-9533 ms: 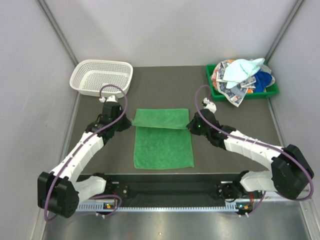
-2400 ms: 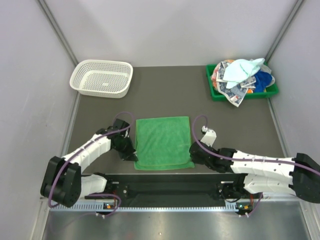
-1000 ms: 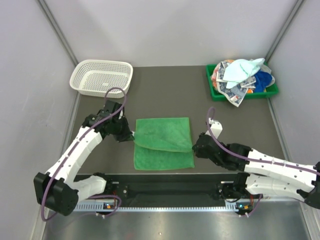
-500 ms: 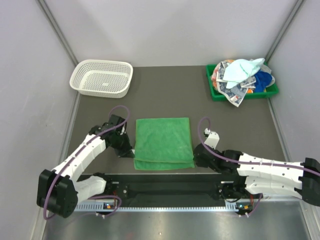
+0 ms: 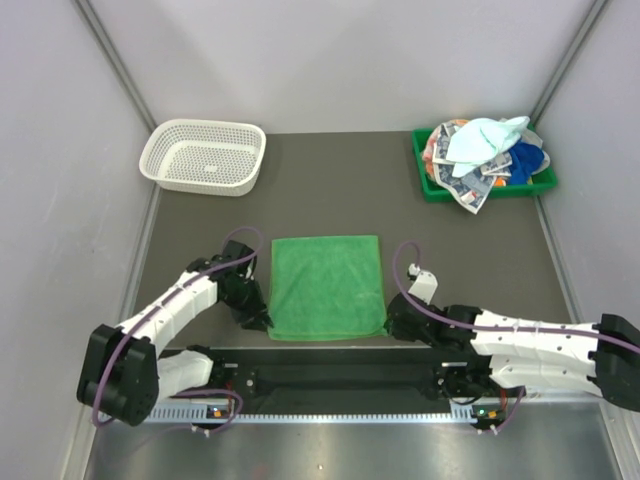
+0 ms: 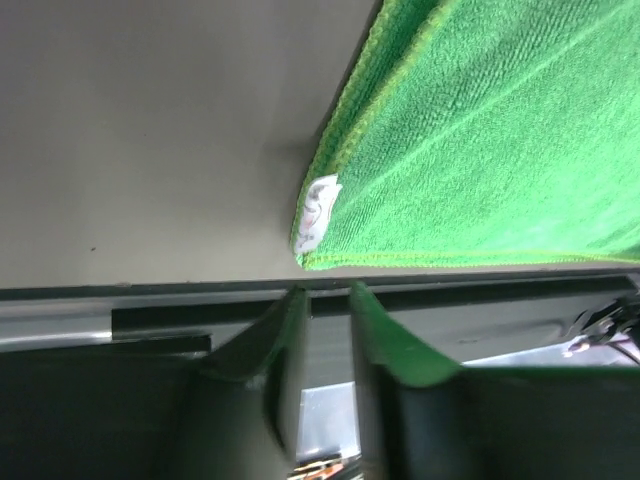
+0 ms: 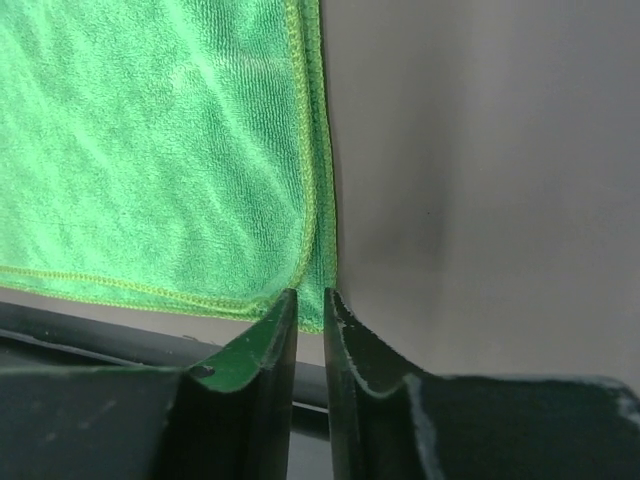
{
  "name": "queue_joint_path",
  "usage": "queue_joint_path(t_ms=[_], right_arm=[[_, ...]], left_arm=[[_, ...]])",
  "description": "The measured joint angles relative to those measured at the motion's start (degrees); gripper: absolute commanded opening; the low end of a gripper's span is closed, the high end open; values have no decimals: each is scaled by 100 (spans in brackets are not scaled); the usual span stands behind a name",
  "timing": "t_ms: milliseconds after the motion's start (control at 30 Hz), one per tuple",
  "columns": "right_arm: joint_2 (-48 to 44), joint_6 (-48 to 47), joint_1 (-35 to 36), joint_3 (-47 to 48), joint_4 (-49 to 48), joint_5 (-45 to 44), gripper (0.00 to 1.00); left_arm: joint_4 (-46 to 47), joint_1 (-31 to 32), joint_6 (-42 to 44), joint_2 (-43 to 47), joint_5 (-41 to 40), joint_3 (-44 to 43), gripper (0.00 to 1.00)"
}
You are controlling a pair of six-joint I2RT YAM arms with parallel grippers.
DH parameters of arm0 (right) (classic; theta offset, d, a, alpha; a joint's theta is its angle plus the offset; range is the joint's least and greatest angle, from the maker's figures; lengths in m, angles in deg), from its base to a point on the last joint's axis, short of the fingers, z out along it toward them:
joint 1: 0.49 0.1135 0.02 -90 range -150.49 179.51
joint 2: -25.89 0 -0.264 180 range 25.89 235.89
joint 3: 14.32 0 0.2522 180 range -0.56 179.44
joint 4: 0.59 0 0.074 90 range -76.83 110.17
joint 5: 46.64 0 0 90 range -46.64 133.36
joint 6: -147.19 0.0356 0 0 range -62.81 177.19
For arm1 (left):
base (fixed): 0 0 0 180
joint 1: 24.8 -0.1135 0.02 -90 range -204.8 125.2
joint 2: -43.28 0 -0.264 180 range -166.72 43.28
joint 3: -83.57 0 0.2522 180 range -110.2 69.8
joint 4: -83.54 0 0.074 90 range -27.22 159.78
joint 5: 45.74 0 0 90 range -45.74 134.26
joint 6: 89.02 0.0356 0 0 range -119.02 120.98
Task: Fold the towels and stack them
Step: Fold the towel
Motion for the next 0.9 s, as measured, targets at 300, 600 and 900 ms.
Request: queue_joint_path(t_ms=[300, 600, 900], right_arm=[[-280, -275, -59, 387, 197, -234, 22], [787, -608, -83, 680, -356, -199, 18], [483, -321, -83, -289, -1067, 31, 18]], left_arm=[[-245, 0, 170, -42, -367, -944, 37], [514, -13, 243, -1539, -678, -1978, 31], [1305, -74, 175, -3235, -800, -2614, 31]])
